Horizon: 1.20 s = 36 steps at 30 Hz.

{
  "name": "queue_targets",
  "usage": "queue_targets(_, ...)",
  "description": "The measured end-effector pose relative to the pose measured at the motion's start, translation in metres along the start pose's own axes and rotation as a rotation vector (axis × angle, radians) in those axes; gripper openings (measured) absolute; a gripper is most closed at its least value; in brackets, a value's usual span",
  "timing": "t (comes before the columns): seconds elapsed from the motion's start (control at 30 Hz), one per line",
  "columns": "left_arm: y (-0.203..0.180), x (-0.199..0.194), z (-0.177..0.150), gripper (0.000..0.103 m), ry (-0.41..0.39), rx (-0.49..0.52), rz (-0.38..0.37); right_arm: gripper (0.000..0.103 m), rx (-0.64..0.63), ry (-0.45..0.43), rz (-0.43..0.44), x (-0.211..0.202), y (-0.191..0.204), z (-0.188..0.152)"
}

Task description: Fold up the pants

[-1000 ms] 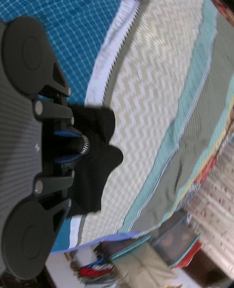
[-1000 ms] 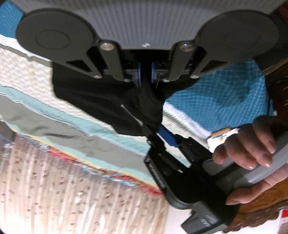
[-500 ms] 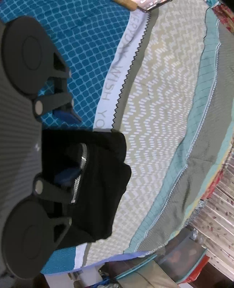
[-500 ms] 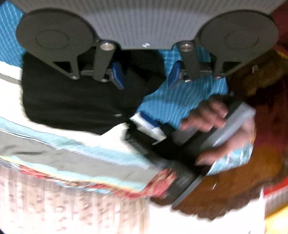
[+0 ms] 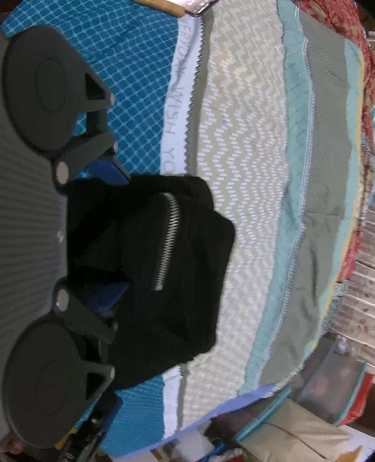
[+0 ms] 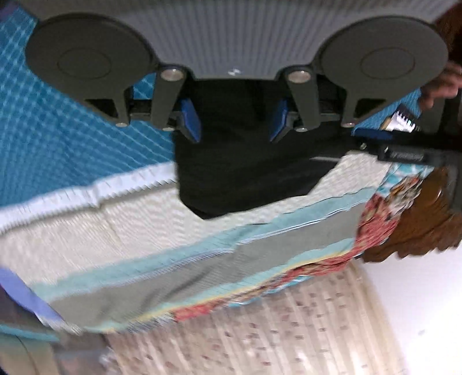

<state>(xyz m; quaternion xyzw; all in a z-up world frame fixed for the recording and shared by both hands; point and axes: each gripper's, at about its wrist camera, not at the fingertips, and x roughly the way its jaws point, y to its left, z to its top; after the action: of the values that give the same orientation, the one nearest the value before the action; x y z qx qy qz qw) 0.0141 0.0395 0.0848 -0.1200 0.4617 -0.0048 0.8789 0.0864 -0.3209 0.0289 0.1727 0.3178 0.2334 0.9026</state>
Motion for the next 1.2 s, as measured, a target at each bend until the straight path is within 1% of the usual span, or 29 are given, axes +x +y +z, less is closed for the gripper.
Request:
queue_targets(0.03,0.0,0.006,-0.001,0.038,0.024,-0.001,-0.016,0.055,0.04,0.017,-0.005,0.003,-0.005,-0.002)
queue_targets(0.07,0.002,0.009,-0.002,0.012,0.043,-0.012,-0.042,0.055,0.075,0.042,-0.005,0.007,-0.011,-0.003)
queue_targets(0.1,0.003,0.011,-0.003,0.009,0.053,-0.026,-0.058,0.05,0.105,0.07,-0.001,0.013,-0.015,-0.004)
queue_targets(0.13,0.004,0.009,-0.003,0.009,0.046,-0.031,-0.062,0.04,0.121,0.095,0.004,0.017,-0.014,-0.006)
queue_targets(0.17,0.004,0.004,-0.003,0.008,0.034,-0.029,-0.066,0.012,0.116,0.121,0.022,0.019,-0.01,-0.005)
queue_targets(0.2,0.006,-0.003,-0.002,0.008,0.015,-0.03,-0.07,0.009,0.09,0.125,0.03,0.017,-0.001,-0.005)
queue_targets(0.27,0.013,-0.02,0.001,0.007,-0.031,-0.038,-0.079,0.008,0.0,0.106,0.041,0.011,0.02,-0.003)
queue_targets(0.37,0.036,-0.034,0.003,0.007,-0.057,-0.093,-0.075,0.008,-0.022,0.1,0.112,0.007,0.039,0.0)
queue_targets(0.43,0.047,-0.026,-0.002,0.008,-0.022,-0.126,-0.054,0.009,-0.034,0.112,0.122,0.011,0.047,-0.005)
queue_targets(0.47,0.049,-0.016,-0.006,0.009,0.015,-0.133,-0.04,0.01,-0.041,0.124,0.106,0.016,0.049,-0.009)
queue_targets(0.5,0.047,-0.004,-0.011,0.015,0.051,-0.123,-0.023,0.013,-0.046,0.148,0.068,0.023,0.051,-0.014)
queue_targets(0.53,0.045,0.006,-0.016,0.019,0.073,-0.112,0.002,0.014,-0.052,0.174,0.032,0.031,0.05,-0.018)
queue_targets(0.57,0.041,0.015,-0.021,0.026,0.085,-0.108,0.044,0.014,-0.058,0.207,0.006,0.037,0.049,-0.024)
queue_targets(0.6,0.038,0.019,-0.025,0.028,0.083,-0.101,0.078,0.014,-0.055,0.228,-0.003,0.04,0.048,-0.026)
queue_targets(0.67,0.031,0.018,-0.026,0.03,0.066,-0.07,0.112,0.014,-0.046,0.214,0.012,0.032,0.047,-0.028)
queue_targets(0.73,0.028,0.014,-0.024,0.041,0.055,-0.049,0.143,0.015,-0.061,0.172,0.028,0.02,0.047,-0.026)
queue_targets(0.77,0.029,0.011,-0.022,0.048,0.05,-0.049,0.156,0.018,-0.061,0.149,0.03,0.014,0.047,-0.023)
queue_targets(0.8,0.031,0.009,-0.021,0.051,0.046,-0.053,0.163,0.023,-0.055,0.132,0.033,0.01,0.044,-0.022)
queue_targets(0.87,0.034,0.007,-0.021,0.053,0.046,-0.068,0.16,0.025,-0.034,0.103,0.034,0.008,0.039,-0.016)
queue_targets(0.97,0.036,0.006,-0.021,0.055,0.046,-0.066,0.171,0.025,-0.024,0.07,0.037,0.007,0.036,-0.001)
queue_targets(1.1,0.033,0.006,-0.021,0.055,0.047,-0.067,0.182,0.025,-0.104,0.041,0.03,0.024,0.047,0.024)
queue_targets(1.2,0.031,0.007,-0.021,0.055,0.045,-0.052,0.196,0.025,-0.127,0.049,0.049,0.045,0.055,0.042)
